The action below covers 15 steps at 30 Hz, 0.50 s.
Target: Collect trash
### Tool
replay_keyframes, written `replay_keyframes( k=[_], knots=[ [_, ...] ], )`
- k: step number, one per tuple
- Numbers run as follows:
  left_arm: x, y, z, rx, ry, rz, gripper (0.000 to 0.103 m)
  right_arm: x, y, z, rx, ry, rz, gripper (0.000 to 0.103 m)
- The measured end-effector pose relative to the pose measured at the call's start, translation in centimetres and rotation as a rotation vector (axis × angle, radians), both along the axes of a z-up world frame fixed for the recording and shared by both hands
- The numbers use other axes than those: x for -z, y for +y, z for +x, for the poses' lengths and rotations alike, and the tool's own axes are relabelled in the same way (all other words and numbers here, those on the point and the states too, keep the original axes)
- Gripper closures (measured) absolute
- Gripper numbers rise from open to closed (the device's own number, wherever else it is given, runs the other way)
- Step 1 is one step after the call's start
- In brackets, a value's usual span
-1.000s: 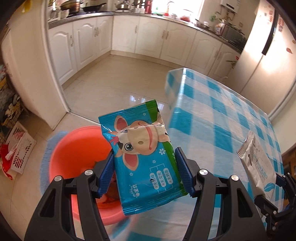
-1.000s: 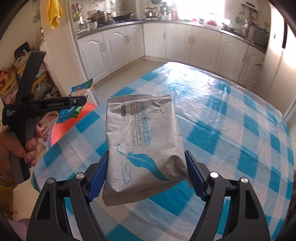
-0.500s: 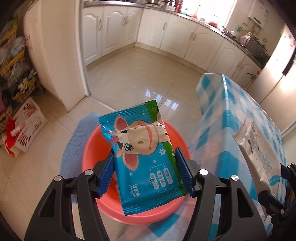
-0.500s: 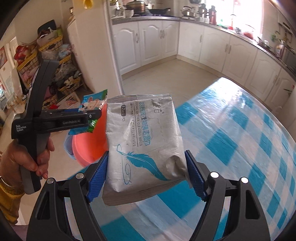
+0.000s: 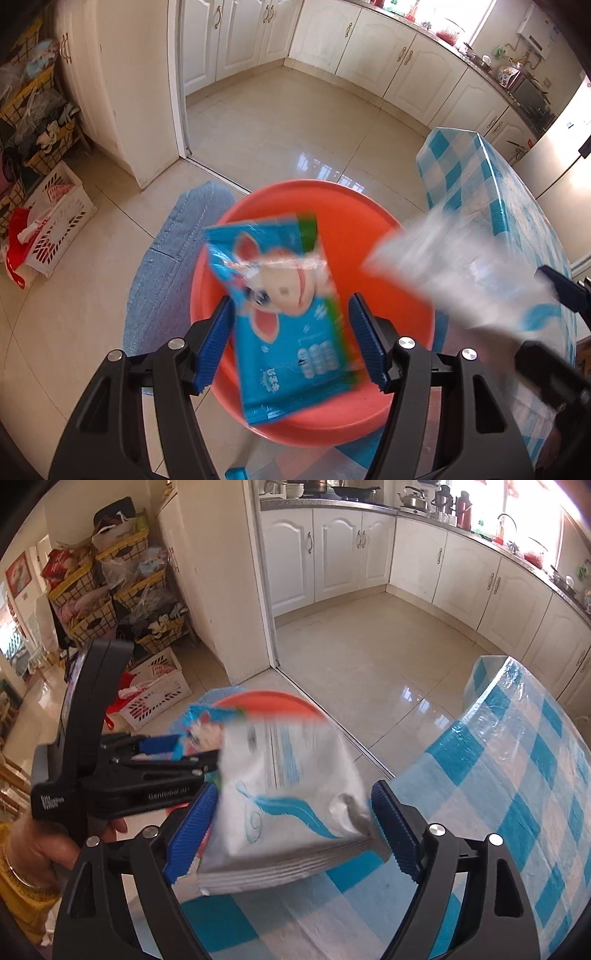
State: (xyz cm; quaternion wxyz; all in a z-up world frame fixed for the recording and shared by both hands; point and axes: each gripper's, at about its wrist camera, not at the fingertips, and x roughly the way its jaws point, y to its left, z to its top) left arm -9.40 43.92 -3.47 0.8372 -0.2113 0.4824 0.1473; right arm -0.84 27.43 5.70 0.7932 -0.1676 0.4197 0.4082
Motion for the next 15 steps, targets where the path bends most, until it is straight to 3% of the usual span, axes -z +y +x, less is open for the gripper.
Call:
replay_keyframes(
  k=[3,8,15],
  knots=[
    [0.3,0.3,0.0,-0.001,0.006,-0.008,0.027,-0.3,-1.1,0.7,0.051,0.017,0.052,0.014],
    [0.3,0.7,-0.3,-0.023,-0.002,-0.022,0.021,-1.1,-4.2,1.7,0.152,0.036,0.123,0.014],
    [-0.7,-0.7,-0.6,-0.013,-0.022,0.058,0.015,-2.1,-9.8,2.0,0.301,0.056,0.212,0.013]
  ],
)
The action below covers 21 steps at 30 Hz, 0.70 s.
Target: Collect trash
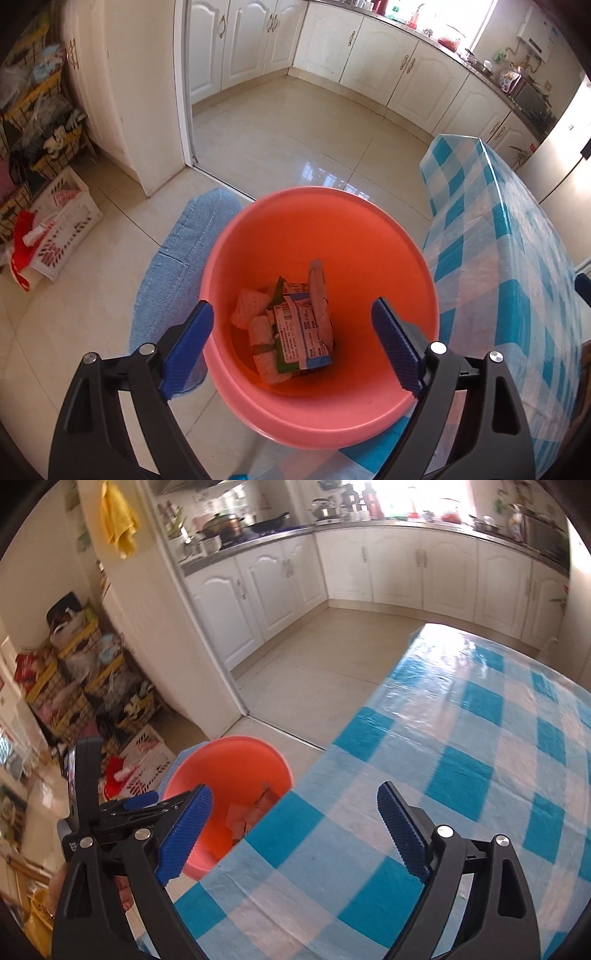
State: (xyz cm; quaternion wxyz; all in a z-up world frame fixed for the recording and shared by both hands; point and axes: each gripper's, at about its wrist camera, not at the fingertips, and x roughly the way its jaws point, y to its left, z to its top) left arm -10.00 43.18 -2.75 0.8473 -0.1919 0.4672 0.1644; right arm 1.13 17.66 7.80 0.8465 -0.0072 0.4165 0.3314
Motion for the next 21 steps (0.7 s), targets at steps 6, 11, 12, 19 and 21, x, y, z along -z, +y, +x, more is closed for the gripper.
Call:
replay_keyframes(
  k=[6,11,12,19,21],
  knots=[
    [-1.1,-1.1,0.1,0.011,0.019,0.014,0.014,-0.1,-3.9,-0.7,0.095,-0.011,0.0,0.013],
    [-3.2,-3.0,0.1,0.038,-0.018,0.074,0.014,0.1,-7.5,-1.6,0.174,-0.033,-0.017,0.013],
    [-4.0,-3.6,0.0,0.046,-0.034,0.093,0.014,0.0,-8.4,-1.8,0.197,-0.037,-0.021,0.013],
    [-8.6,-8.3,-0.3,0.123,-0.137,0.186,0.009,-1.4,-14.3,-3.2,0.352,-0.093,0.003,0.013],
    [-9.9,-10.2,-0.3,0.161,-0.168,0.207,0.008,-2.2,-15.9,-3.6,0.393,-0.111,0.01,0.013]
  ],
)
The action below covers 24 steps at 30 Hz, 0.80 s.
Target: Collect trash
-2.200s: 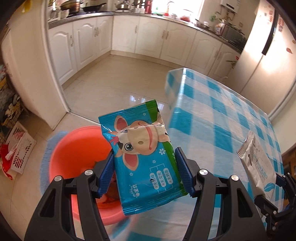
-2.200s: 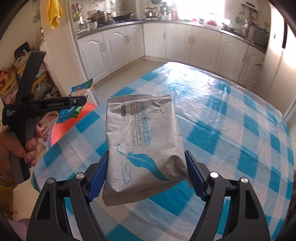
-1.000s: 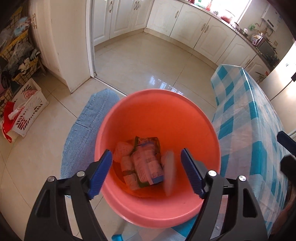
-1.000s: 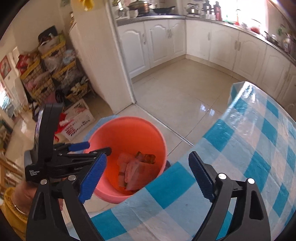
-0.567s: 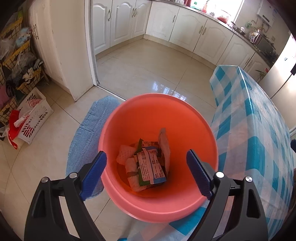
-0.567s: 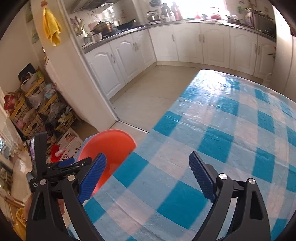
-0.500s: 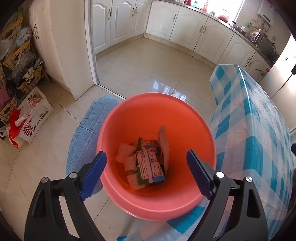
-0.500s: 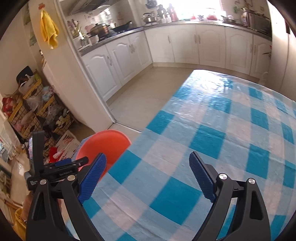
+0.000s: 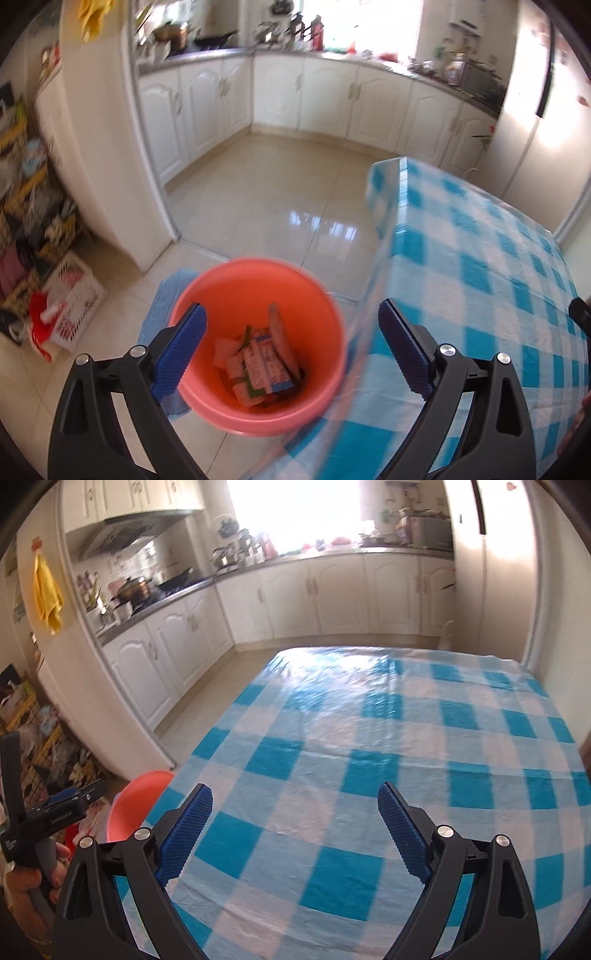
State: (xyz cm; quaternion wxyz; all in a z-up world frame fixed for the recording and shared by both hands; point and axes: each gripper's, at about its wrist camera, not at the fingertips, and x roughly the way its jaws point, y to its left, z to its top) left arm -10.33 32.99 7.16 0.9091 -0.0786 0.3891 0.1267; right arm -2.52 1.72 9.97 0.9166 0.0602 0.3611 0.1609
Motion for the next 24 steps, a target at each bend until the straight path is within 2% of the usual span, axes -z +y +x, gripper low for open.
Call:
replay_keyframes(
  k=[10,12,16,24],
  knots=[
    [-6.0,-8.1,-0.8,0.166,-0.155,0.029,0.007,-5.5,-6.0,-3.9,0.162,-0.154,0.013,0.01],
    [-7.2,-9.5,-1.2,0.192,-0.193,0.031,0.004,-6.9,-7.0,-5.3,0.186,-0.199,0.012,0.009],
    [-9.1,-12.0,-2.4,0.209,-0.259,0.063,0.004,-9.2,-8.3,-7.5,0.227,-0.269,-0.001,0.008],
    [-12.6,-15.1,-4.9,0.24,-0.359,0.078,0.004,-13.4,-9.5,-12.8,0.305,-0.424,-0.06,0.005]
  ],
)
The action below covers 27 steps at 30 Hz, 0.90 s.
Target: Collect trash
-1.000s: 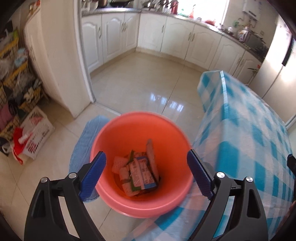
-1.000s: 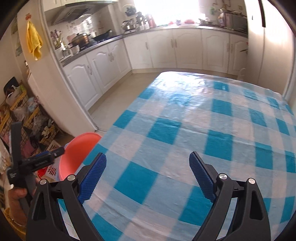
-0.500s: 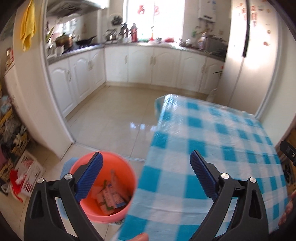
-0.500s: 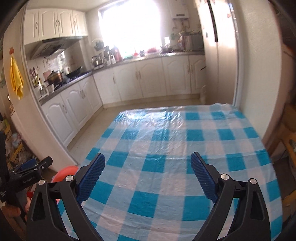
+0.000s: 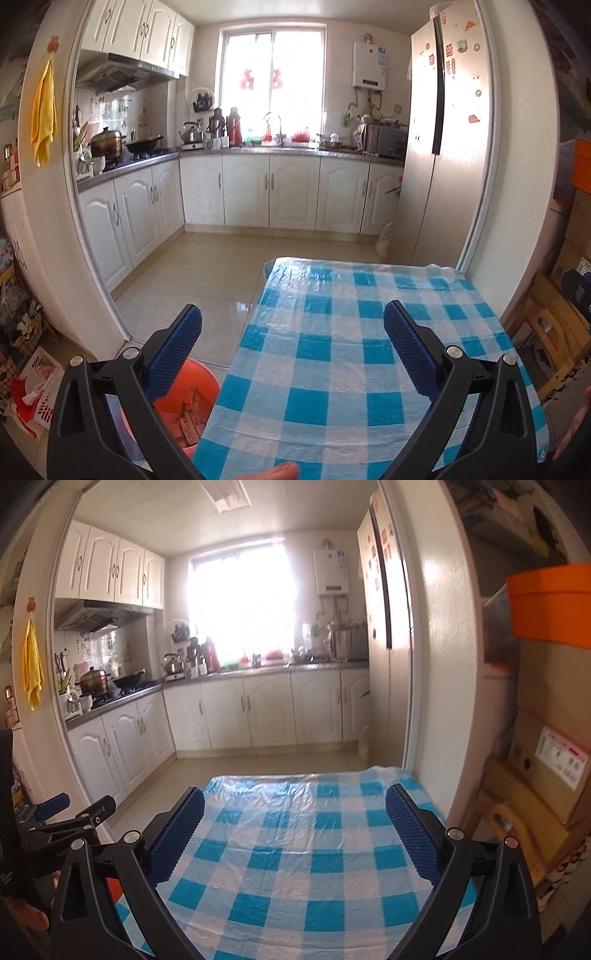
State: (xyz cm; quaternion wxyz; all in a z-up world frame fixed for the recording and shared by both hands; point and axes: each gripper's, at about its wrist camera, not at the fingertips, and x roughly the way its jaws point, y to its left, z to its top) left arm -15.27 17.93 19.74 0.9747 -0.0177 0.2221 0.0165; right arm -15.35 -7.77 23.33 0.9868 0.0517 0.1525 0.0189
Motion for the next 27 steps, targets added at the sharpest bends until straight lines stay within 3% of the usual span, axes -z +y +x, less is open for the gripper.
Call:
replay_keyframes(
  k=[12,27],
  knots=[
    [-4.0,-1.6,-4.3,-0.003,-0.127,0.006,0.004,-3.9,-1.1,-5.6,0.058,-0.14,0.013,0.005],
    [-5.2,-3.0,-7.0,0.034,-0.192,0.042,0.004,-5.5,-1.8,-9.0,0.111,-0.214,0.012,0.005]
  ],
)
